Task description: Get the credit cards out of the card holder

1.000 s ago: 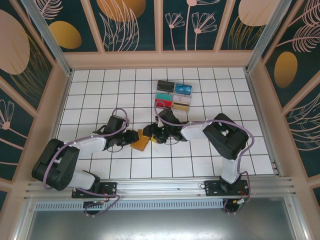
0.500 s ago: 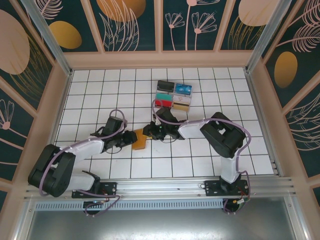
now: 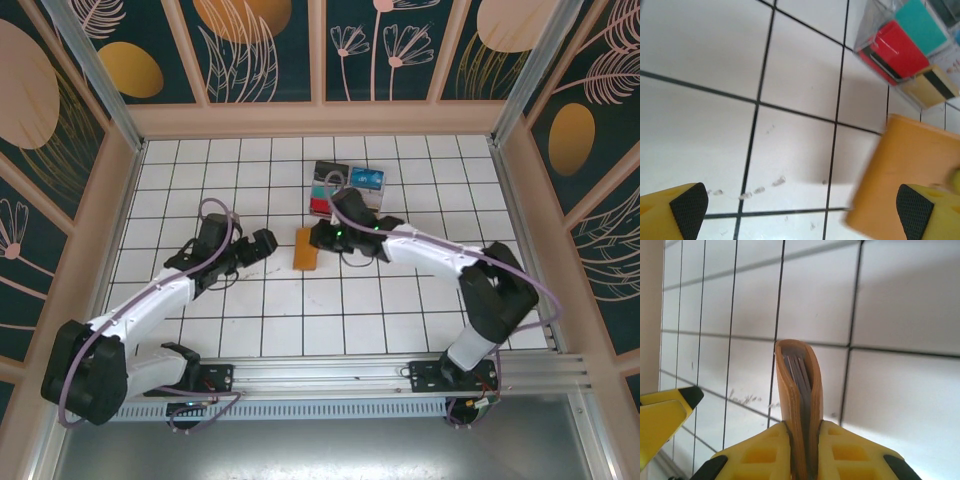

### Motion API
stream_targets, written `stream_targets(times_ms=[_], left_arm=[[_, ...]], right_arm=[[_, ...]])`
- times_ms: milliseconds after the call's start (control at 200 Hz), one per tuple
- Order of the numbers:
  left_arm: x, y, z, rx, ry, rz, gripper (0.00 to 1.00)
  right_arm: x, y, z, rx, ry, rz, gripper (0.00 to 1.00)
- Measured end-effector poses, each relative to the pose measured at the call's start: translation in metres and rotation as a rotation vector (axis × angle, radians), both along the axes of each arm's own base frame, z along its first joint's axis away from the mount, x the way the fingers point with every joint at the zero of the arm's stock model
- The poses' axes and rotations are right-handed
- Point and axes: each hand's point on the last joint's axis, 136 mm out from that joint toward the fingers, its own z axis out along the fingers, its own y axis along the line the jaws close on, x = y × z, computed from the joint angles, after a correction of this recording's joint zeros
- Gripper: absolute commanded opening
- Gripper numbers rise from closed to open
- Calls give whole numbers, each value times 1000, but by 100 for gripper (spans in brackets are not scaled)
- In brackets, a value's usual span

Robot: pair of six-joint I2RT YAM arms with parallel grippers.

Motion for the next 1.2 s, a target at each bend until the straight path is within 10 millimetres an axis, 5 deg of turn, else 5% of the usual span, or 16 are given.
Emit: stream_targets(times_ms=[195,400,530,836,1061,1201], left_arm=[[7,21,-12,43,44,72,99],[11,30,-24,90,83,101,99],[14,35,-23,116,73,122,99],[13,47,-24,175,74,159,99],[6,48,-23,166,67,148,99],[1,44,-21,150,59,115,99]], right_arm=[[26,-45,36,-210,-146,-47,16],[26,-91,17,-538,-192,-74,16],[28,-103,2,-690,-201,-88,17],[17,-76,-43,-822,-169,-31,37],[4,-23,-51,-537,-71,40,61],[7,-23,-43,-396,-39,7,67]])
